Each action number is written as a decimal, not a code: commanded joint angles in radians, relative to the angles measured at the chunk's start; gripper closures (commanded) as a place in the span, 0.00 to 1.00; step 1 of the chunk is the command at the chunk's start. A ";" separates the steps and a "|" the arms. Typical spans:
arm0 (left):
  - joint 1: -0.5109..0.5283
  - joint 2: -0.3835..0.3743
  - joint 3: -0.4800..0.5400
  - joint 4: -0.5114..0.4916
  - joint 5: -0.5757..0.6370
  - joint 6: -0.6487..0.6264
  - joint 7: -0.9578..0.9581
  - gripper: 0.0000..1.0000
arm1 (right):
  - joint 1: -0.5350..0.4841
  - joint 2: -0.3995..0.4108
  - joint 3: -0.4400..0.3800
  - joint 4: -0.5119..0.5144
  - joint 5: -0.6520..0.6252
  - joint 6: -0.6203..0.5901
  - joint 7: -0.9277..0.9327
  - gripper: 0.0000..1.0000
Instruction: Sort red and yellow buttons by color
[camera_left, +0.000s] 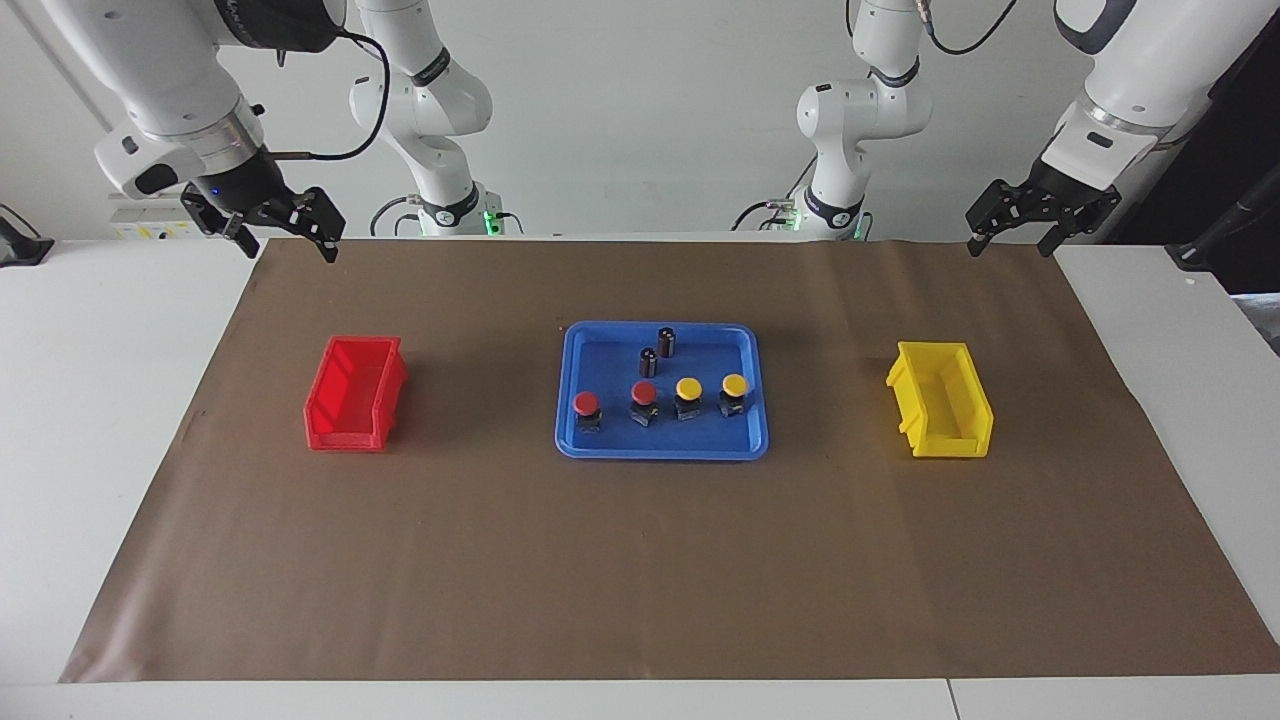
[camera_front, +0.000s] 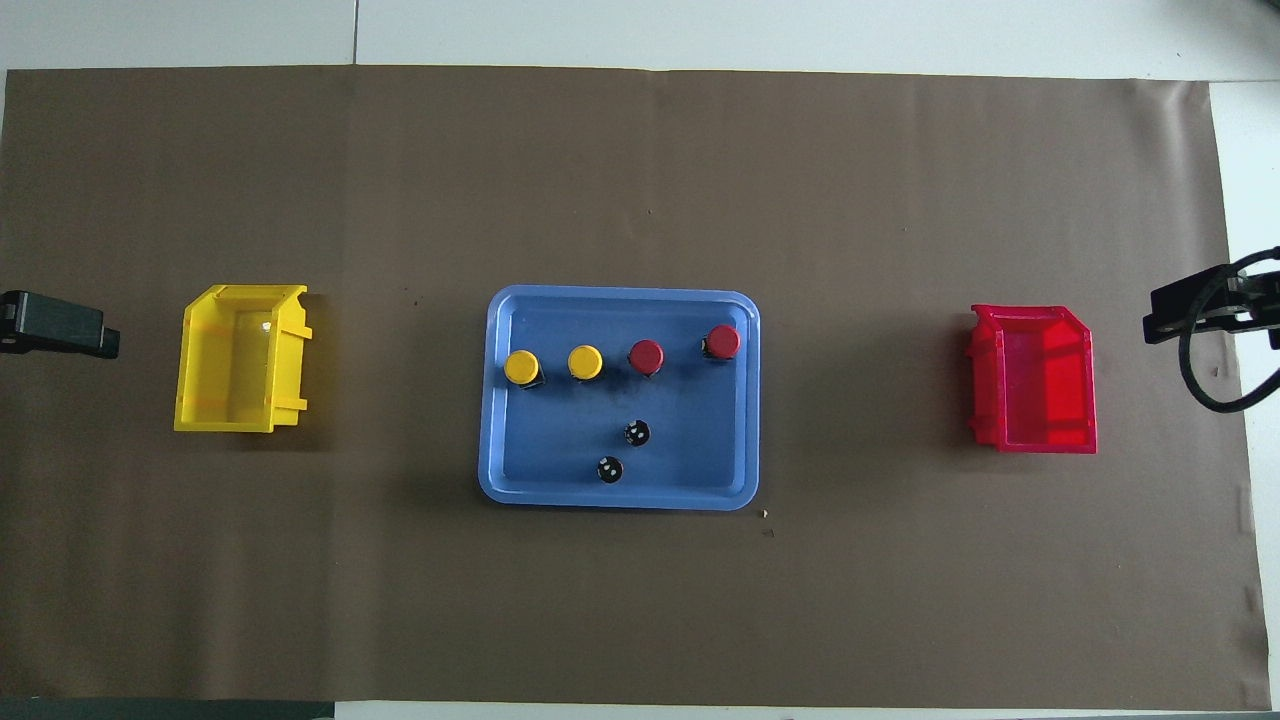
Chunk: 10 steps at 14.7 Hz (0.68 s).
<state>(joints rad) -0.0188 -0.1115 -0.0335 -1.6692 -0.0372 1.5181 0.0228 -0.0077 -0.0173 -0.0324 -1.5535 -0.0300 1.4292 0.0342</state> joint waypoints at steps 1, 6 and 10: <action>0.003 -0.023 -0.002 -0.020 0.019 -0.010 -0.012 0.00 | -0.018 -0.013 0.011 -0.014 -0.004 0.008 -0.025 0.00; 0.003 -0.023 -0.002 -0.020 0.019 -0.009 -0.011 0.00 | -0.012 -0.018 0.011 -0.022 -0.004 0.014 -0.023 0.00; 0.003 -0.023 -0.002 -0.020 0.019 -0.009 -0.012 0.00 | 0.015 -0.001 0.014 0.007 -0.005 0.019 -0.016 0.00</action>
<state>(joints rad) -0.0188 -0.1115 -0.0335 -1.6693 -0.0372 1.5178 0.0225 0.0064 -0.0172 -0.0218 -1.5530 -0.0300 1.4330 0.0342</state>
